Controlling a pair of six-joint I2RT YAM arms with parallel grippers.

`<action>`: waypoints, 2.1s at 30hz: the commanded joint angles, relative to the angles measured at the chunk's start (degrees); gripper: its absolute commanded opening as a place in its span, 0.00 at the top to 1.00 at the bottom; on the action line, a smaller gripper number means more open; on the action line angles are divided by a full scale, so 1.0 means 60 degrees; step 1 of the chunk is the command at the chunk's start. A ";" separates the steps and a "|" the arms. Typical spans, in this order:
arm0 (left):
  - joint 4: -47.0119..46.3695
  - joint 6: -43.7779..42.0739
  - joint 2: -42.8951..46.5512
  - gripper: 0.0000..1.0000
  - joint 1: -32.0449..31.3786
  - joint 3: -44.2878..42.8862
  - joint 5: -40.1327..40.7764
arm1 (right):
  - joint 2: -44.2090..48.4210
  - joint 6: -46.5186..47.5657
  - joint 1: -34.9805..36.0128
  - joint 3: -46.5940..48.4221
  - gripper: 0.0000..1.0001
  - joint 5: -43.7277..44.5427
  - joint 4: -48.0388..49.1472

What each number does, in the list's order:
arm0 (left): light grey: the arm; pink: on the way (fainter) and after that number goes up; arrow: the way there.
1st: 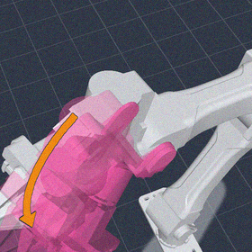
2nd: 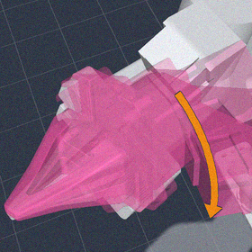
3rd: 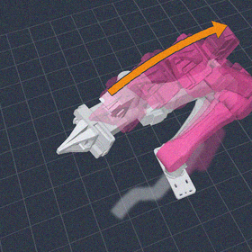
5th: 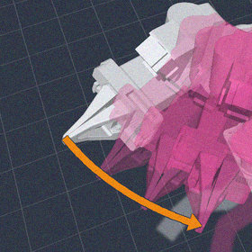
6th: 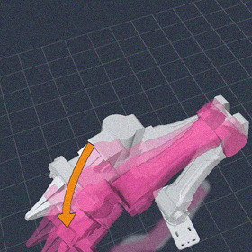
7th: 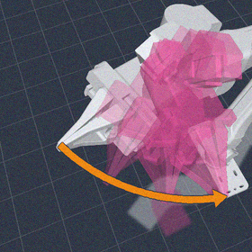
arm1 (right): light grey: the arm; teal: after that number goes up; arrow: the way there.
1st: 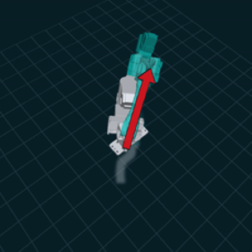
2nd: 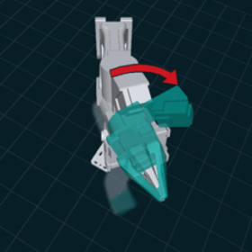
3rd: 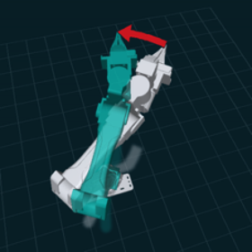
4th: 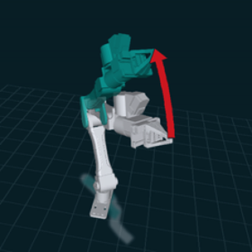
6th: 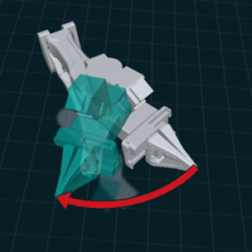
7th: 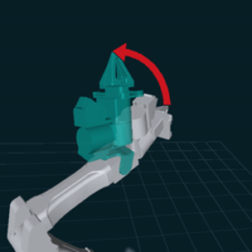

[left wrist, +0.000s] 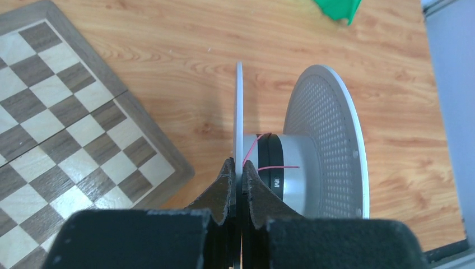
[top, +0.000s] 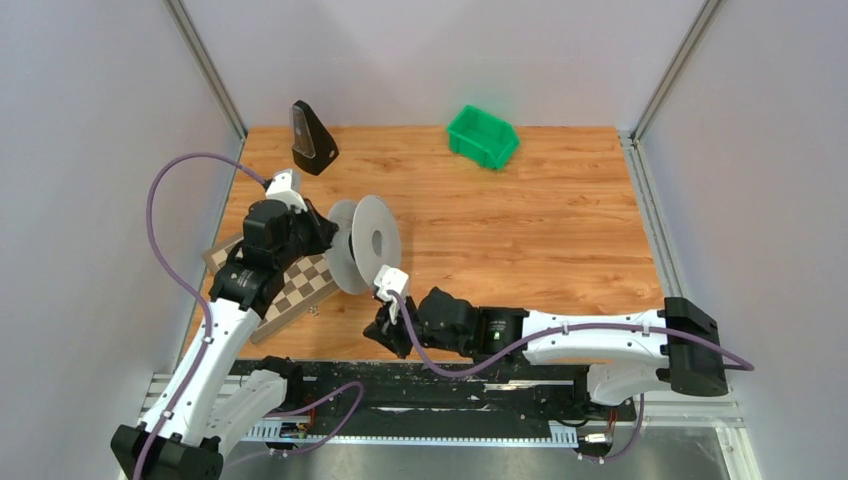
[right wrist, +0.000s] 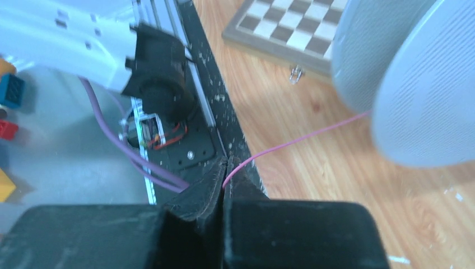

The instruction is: Wrap the cables

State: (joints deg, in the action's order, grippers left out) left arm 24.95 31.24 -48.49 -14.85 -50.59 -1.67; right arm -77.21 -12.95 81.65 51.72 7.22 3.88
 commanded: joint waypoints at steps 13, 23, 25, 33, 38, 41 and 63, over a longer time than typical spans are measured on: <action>-0.1378 -0.4204 0.1060 1.00 -0.1216 0.1089 -0.2140 | -0.0936 0.0590 -0.2670 0.3066 1.00 -0.3583 -0.1963; -0.0997 -0.6060 0.1269 1.00 -0.1525 0.1190 -0.3962 | -0.0854 0.1119 -0.3660 0.3799 1.00 -0.3591 -0.3064; -0.0967 -0.6294 0.1356 1.00 -0.1524 0.1258 -0.4188 | -0.0731 0.1253 -0.3830 0.3780 1.00 -0.3423 -0.3280; -0.0763 -0.6773 0.1411 1.00 -0.1534 0.1256 -0.5031 | -0.0286 0.1976 -0.4399 0.3644 1.00 -0.3260 -0.4220; -0.0364 -0.6980 0.1386 1.00 -0.1536 0.0991 -0.5499 | -0.0037 0.2462 -0.4602 0.3136 1.00 -0.2987 -0.4457; -0.0259 -0.6651 0.1311 1.00 -0.1537 0.0759 -0.6045 | 0.0235 0.2591 -0.4675 0.2804 1.00 -0.3042 -0.4469; -0.2101 -0.0029 0.2213 1.00 -0.1524 -0.0023 -0.6444 | 0.3838 0.0836 -0.4885 -0.1450 1.00 -0.4445 -0.1879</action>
State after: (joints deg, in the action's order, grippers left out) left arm 20.34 21.04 -36.07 -24.03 -47.16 -41.67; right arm -56.01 -4.69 51.94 45.30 -16.64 -14.22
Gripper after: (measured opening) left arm 0.019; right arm 0.002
